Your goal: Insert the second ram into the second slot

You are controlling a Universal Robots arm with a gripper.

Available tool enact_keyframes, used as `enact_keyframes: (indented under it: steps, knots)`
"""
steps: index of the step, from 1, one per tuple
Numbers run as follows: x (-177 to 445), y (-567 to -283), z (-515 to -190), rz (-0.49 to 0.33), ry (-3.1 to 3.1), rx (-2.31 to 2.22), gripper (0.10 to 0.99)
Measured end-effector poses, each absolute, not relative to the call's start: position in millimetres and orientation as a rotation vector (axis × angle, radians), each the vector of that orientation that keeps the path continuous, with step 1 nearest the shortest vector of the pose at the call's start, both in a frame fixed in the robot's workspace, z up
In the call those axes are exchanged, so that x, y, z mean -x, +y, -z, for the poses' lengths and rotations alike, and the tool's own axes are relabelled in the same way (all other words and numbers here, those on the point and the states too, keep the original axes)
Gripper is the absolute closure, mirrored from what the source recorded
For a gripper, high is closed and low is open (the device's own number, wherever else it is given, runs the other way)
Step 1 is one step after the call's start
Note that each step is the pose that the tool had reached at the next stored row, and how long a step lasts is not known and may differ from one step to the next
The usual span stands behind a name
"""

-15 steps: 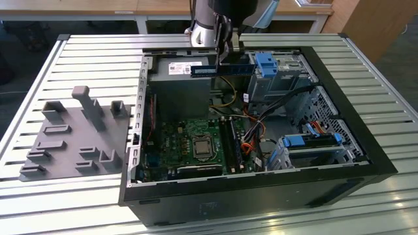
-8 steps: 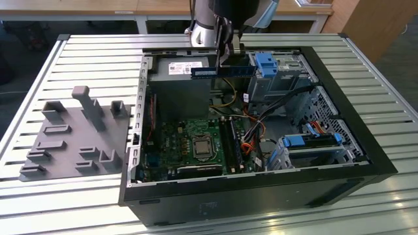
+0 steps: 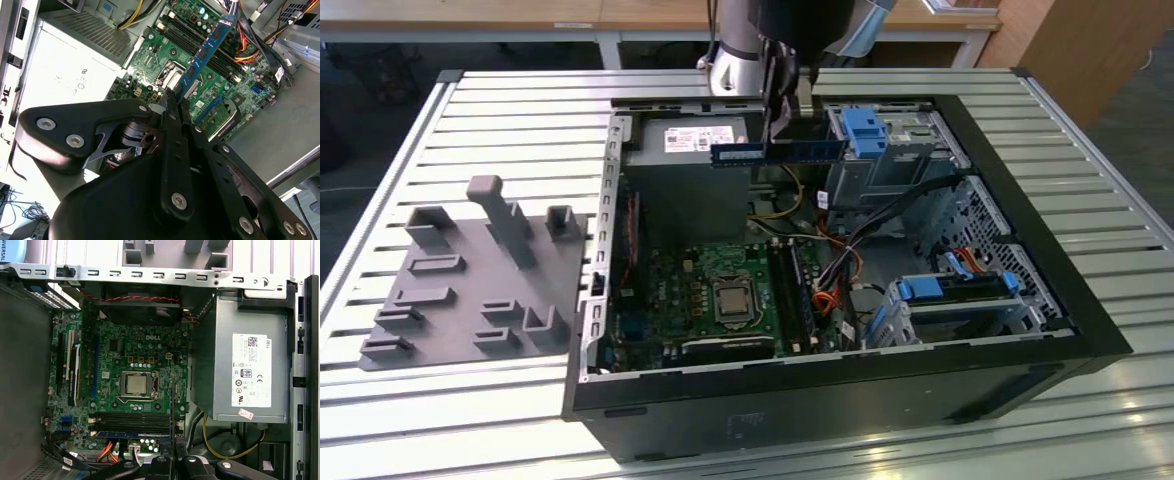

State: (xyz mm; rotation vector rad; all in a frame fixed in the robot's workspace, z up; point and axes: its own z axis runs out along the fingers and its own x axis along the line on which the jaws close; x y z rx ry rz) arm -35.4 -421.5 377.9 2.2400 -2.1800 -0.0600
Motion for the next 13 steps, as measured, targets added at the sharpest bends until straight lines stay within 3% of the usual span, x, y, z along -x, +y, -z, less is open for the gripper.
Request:
enact_keyframes:
  steps: [13]
  knots:
    - [35.3, -424.6, -378.0, 0.06, -2.18, -2.24, 0.949]
